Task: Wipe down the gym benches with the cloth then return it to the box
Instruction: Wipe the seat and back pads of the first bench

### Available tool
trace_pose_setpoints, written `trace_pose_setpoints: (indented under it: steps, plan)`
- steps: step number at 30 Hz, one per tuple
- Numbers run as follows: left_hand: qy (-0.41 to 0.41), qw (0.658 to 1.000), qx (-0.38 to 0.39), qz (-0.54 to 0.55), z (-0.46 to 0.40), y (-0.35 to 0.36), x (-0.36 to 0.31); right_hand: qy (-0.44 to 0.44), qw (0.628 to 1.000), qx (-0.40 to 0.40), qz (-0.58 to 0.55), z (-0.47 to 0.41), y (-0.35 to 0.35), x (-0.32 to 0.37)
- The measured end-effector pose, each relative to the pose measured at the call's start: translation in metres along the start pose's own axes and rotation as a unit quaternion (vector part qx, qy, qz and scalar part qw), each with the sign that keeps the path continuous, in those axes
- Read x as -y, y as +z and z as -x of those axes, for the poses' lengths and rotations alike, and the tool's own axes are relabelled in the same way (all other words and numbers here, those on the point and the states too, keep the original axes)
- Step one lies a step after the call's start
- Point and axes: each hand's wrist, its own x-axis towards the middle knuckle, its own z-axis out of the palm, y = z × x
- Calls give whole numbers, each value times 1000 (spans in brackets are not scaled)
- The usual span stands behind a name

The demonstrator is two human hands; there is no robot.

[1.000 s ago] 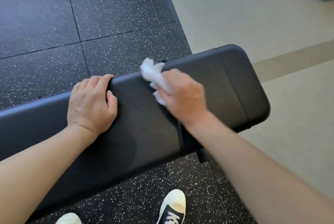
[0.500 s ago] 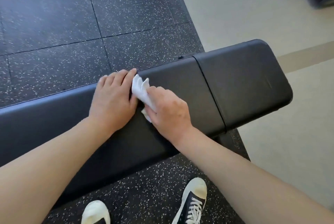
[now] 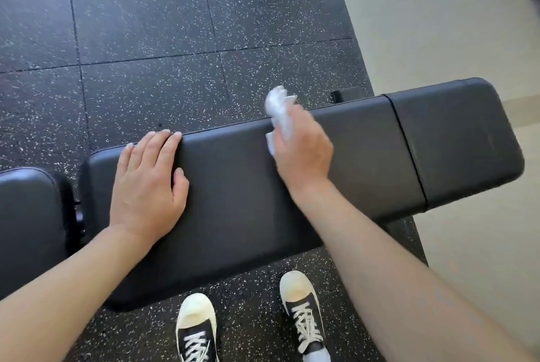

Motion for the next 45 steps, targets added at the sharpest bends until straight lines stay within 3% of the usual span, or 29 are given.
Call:
trace_pose_setpoints:
  steps: [4,6,9,11,13,15,17,20,23,25,30,45]
  plan:
    - [-72,997,-24,11,19,3,9,-174,980,72,-61,50,31,129]
    - [-101,994,-33,3,39,3,11,-247,963,87,-64,57,26,125]
    - [-90,996,-15,-8,64,-1,7,-357,931,77,-27,44,7,49]
    - [-109,994,-3,-9,73,-3,0,-292,953,77,15,24,-14,-22]
    - [-143,990,13,-3,81,-7,-16,-110,988,90,53,-2,-38,-93]
    - [-170,985,39,13,84,-13,-35,38,993,66,87,-9,-63,-139]
    - [-188,979,75,27,83,-21,-52,90,989,53,107,2,-75,-141]
    - [-201,969,138,49,79,-37,-71,-5,983,164,81,39,-76,-102]
    - [-185,964,175,78,69,-62,-82,2,952,304,-37,63,-96,-56]
    - [-174,966,164,97,59,-85,-91,-4,942,319,-101,64,-113,-31]
    - [-132,979,109,108,26,-149,-111,3,950,234,-206,39,-174,-2]
    - [-37,989,-10,142,-18,-421,-174,-56,978,46,-193,-12,-437,66]
